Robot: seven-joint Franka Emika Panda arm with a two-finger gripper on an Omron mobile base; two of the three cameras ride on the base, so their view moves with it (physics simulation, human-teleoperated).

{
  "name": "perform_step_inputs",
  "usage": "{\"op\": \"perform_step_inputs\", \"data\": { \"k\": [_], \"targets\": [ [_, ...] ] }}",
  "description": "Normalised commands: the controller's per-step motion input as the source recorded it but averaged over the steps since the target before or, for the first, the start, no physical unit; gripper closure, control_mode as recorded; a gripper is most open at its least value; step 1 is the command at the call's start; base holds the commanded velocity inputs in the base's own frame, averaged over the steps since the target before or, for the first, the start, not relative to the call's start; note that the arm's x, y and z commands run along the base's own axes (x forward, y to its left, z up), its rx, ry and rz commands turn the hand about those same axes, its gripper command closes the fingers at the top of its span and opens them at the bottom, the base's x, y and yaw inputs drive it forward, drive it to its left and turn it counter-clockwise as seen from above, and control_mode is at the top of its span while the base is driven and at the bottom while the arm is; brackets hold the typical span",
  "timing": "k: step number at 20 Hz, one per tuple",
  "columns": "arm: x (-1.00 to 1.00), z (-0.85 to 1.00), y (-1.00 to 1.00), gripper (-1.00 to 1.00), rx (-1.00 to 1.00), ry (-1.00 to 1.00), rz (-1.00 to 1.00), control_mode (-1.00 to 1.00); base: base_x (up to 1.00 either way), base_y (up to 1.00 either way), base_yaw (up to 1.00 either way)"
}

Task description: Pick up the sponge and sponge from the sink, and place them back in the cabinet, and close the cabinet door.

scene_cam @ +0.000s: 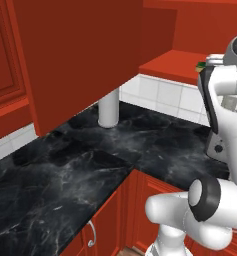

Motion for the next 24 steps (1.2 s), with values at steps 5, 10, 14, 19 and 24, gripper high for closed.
{"op": "perform_step_inputs", "data": {
  "k": [5, 10, 14, 19, 24],
  "targets": [
    [0.23, -0.13, -0.07, 1.0, 0.0, 0.0, 0.0, -1.0, 0.0, 0.0, 0.0],
    [0.23, -0.18, -0.06, 1.0, 0.0, 0.0, 0.0, -1.0, 0.0, 0.0, 0.0],
    [0.21, -0.14, -0.09, 1.0, 0.0, 0.0, 0.0, -1.0, 0.0, 0.0, 0.0],
    [0.26, -0.06, -0.1, 1.0, 0.0, 0.0, 0.0, -1.0, 0.0, 0.0, 0.0],
    [0.29, -0.07, -0.14, 1.0, 0.0, 0.0, 0.0, -1.0, 0.0, 0.0, 0.0]
  ]
}}
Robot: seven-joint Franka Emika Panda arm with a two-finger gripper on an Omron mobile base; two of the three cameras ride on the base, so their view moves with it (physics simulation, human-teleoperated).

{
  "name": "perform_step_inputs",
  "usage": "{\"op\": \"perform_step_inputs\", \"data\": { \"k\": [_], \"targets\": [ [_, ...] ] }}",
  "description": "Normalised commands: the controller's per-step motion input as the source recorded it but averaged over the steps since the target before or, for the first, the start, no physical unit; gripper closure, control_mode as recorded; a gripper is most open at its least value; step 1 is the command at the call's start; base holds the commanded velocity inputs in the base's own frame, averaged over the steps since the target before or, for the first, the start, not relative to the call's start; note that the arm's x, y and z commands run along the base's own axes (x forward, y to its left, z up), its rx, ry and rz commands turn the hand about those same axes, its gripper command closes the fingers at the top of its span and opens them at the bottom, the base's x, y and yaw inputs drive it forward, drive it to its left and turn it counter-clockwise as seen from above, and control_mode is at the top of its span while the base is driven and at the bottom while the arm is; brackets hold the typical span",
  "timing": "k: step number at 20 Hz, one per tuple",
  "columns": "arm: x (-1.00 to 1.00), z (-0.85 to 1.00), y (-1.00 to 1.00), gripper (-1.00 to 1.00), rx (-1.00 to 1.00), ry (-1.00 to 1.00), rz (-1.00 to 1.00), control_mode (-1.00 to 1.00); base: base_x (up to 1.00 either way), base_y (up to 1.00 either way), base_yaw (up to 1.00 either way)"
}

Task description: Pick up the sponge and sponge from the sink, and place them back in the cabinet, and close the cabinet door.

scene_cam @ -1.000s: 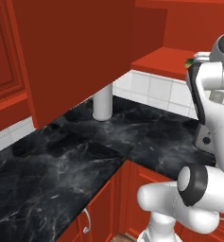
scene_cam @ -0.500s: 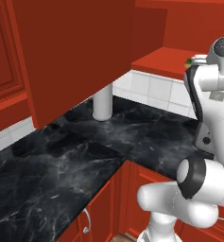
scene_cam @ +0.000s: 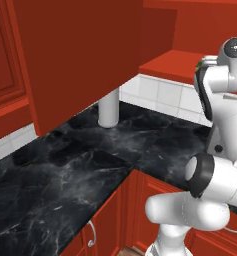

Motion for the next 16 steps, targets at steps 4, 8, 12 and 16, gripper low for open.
{"op": "perform_step_inputs", "data": {
  "k": [4, 8, 12, 16],
  "targets": [
    [0.34, -0.16, -0.14, 1.0, 0.0, 0.0, 0.0, -1.0, 0.0, 0.0, 0.0],
    [0.21, -0.06, -0.11, 1.0, 0.0, 0.0, 0.0, -1.0, 0.0, 0.0, 0.0],
    [0.27, -0.13, -0.08, 1.0, 0.0, 0.0, 0.0, -1.0, 0.0, 0.0, 0.0],
    [0.22, -0.18, -0.1, 1.0, 0.0, 0.0, 0.0, -1.0, 0.0, 0.0, 0.0]
  ]
}}
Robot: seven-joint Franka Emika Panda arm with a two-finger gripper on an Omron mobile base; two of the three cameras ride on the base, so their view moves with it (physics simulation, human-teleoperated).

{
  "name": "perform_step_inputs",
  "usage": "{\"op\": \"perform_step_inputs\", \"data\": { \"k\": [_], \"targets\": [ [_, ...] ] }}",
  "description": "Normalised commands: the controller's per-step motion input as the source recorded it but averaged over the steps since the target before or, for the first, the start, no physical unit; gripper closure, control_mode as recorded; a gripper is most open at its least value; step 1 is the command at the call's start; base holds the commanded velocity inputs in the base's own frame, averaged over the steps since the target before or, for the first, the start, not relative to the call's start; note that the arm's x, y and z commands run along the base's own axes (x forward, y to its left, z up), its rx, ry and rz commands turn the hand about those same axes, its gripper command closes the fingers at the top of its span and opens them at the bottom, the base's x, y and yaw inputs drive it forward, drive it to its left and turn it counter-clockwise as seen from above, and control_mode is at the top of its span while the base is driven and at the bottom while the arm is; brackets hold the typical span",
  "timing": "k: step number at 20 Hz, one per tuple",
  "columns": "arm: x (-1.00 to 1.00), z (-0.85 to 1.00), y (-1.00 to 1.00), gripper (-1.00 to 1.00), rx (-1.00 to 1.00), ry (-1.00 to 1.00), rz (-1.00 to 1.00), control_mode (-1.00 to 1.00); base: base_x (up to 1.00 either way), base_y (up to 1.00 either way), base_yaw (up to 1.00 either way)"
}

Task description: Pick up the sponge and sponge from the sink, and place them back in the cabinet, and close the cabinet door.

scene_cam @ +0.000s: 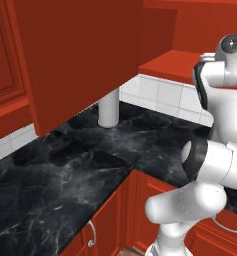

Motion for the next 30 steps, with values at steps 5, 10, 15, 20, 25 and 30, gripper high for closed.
{"op": "perform_step_inputs", "data": {
  "k": [5, 10, 15, 20, 25, 30],
  "targets": [
    [0.16, -0.25, -0.09, 1.0, 0.0, 0.0, 0.0, -1.0, 0.0, 0.0, 0.0],
    [0.04, -0.07, -0.02, 1.0, 0.0, 0.02, 0.0, -1.0, 0.0, 0.0, 0.0],
    [0.0, -0.03, 0.0, -1.0, 0.0, 0.02, 0.0, -1.0, 0.0, 0.0, 0.0],
    [0.0, 0.0, 0.0, -1.0, 0.0, 0.0, 0.0, -1.0, 0.0, 0.0, 0.0],
    [0.0, 0.0, 0.0, -1.0, 0.0, 0.0, 0.0, -1.0, 0.0, 0.0, 0.0],
    [0.0, 0.0, 0.0, -1.0, 0.0, 0.0, 0.0, -1.0, 0.0, 0.0, 0.0]
  ]
}}
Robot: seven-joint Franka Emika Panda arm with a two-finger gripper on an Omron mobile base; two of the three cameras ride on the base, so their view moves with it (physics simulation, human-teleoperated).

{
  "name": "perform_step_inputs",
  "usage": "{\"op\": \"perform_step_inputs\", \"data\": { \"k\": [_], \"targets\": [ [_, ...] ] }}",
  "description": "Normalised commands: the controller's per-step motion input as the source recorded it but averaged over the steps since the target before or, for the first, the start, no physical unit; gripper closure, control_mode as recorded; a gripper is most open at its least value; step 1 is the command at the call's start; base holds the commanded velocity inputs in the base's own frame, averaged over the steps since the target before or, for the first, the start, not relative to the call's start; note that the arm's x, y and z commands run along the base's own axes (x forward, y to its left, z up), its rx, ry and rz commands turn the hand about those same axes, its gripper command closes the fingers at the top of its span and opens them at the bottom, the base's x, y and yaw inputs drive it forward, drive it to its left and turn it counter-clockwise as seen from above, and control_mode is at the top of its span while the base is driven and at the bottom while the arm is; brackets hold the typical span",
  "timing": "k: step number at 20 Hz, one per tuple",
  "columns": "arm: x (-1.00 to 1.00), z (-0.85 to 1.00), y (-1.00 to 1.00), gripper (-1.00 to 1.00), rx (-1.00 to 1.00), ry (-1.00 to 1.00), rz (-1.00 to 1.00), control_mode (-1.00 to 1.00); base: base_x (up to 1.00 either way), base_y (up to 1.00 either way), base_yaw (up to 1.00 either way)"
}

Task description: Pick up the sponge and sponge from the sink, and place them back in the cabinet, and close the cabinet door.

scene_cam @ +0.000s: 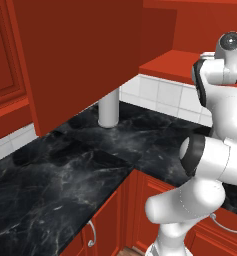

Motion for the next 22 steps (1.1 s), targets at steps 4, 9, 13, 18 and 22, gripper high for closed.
{"op": "perform_step_inputs", "data": {
  "k": [4, 9, 13, 18, 22],
  "targets": [
    [-0.02, 0.0, 0.0, -1.0, 0.0, 0.0, 0.0, -1.0, 0.0, 0.0, 0.0],
    [-0.24, 0.0, 0.07, -1.0, 0.0, 0.0, 0.0, -1.0, 0.0, 0.0, 0.0],
    [-0.36, 0.0, 0.07, -1.0, 0.0, 0.0, 0.0, -1.0, 0.0, 0.0, 0.0],
    [-0.35, 0.0, 0.19, -1.0, 0.0, -0.02, 0.0, -1.0, 0.0, 0.0, 0.0],
    [-0.35, 0.0, 0.32, -1.0, -0.01, -0.09, 0.0, -1.0, 0.0, 0.0, 0.0]
  ]
}}
